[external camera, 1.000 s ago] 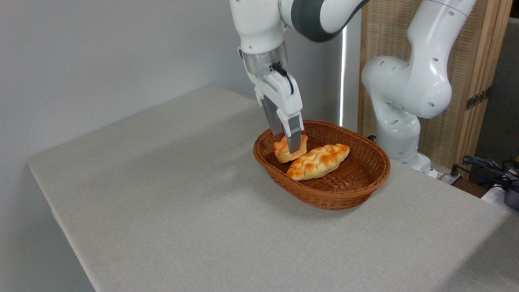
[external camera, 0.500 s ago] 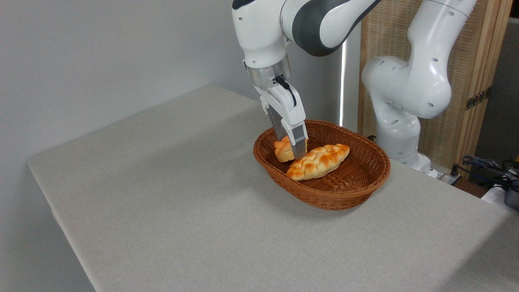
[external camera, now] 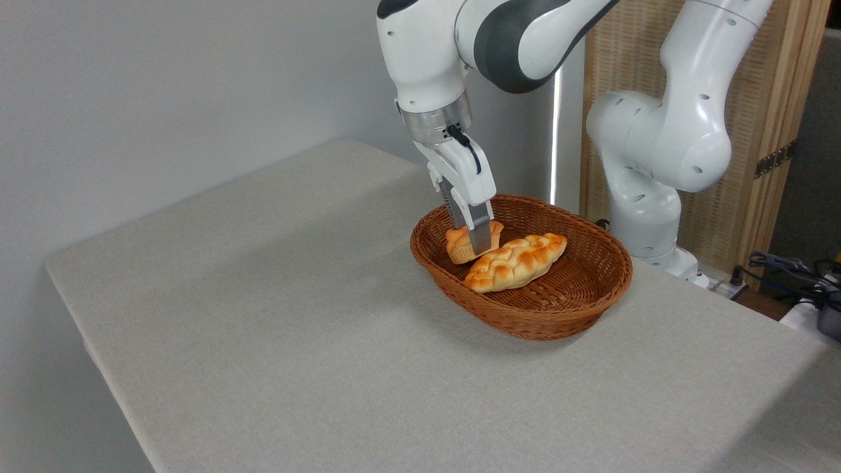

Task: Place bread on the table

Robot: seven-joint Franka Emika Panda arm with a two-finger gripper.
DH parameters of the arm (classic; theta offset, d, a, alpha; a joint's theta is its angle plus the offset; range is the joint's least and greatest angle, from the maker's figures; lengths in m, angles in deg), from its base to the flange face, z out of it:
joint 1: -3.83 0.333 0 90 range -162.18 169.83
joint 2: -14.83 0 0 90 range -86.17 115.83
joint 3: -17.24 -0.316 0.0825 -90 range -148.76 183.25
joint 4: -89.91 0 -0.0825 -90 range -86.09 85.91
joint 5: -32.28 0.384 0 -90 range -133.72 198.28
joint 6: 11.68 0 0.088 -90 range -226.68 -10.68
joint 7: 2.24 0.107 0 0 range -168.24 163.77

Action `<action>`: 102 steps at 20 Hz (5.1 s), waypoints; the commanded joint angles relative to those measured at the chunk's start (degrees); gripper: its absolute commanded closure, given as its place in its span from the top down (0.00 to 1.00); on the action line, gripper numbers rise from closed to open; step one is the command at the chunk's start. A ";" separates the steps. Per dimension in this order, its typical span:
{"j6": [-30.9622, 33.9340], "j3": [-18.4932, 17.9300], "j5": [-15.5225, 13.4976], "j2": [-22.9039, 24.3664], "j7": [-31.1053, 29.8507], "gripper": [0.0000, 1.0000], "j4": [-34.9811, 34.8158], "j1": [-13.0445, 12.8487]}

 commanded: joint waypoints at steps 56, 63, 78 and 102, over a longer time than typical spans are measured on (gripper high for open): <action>-3.45 1.92 8.79 -36.18 2.22 1.00 40.11 -0.25; -5.39 1.31 11.80 -35.83 2.75 1.00 40.64 0.37; -6.00 1.31 15.42 -35.48 3.10 1.00 40.82 0.45; 4.63 -1.07 3.80 -34.52 -18.61 1.00 51.71 4.13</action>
